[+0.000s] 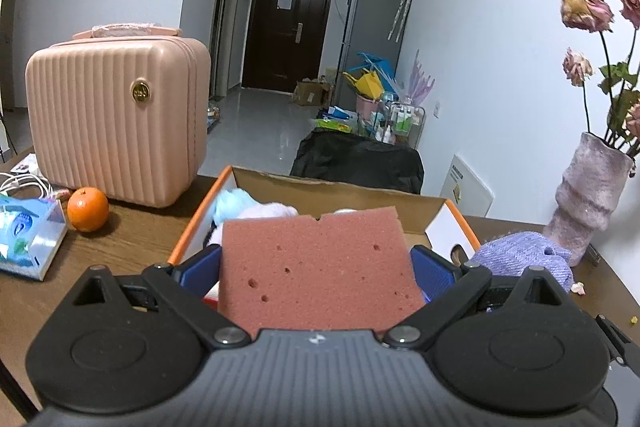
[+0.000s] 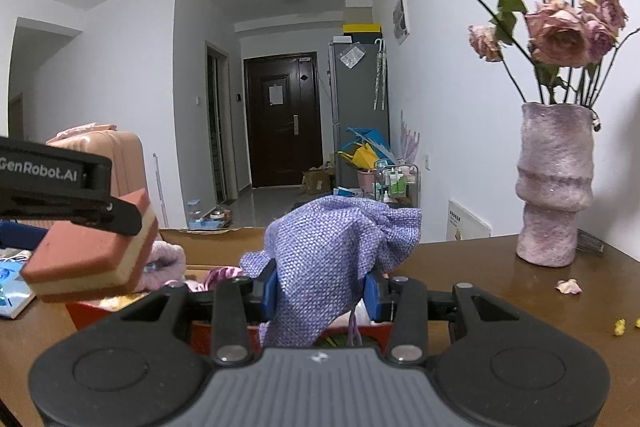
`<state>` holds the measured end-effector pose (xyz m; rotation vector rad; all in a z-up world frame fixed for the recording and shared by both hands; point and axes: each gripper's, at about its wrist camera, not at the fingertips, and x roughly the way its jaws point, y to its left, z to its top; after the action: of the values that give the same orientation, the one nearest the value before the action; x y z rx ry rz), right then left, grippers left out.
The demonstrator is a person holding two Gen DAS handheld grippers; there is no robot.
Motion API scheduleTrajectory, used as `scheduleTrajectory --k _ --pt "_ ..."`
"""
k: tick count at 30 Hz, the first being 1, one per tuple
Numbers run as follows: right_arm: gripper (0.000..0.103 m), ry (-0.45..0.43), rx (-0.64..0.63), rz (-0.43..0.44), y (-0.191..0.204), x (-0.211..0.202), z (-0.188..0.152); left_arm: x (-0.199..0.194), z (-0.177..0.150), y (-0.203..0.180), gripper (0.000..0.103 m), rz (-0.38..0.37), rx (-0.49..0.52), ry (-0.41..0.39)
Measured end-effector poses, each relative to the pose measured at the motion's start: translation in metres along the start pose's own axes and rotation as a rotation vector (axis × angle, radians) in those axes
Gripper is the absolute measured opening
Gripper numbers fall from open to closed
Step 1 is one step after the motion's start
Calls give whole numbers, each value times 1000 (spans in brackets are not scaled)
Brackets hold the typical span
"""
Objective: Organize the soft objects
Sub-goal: 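Carry the sponge block and lavender pouch over the cardboard box with both tools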
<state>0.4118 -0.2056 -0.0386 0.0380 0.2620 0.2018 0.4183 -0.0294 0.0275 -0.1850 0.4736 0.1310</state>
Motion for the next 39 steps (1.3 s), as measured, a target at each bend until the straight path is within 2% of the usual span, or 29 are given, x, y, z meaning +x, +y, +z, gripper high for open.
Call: scheduleTrajectory --k 22,35,39 --pt "41 30 -41 28 17 83 10 71 23 5 100 81 61 -38" --pt "41 60 -70 27 19 113 11 105 26 -1 100 78 98 -50" --pt "46 73 -81 25 20 116 10 110 25 1 100 64 90 -46"
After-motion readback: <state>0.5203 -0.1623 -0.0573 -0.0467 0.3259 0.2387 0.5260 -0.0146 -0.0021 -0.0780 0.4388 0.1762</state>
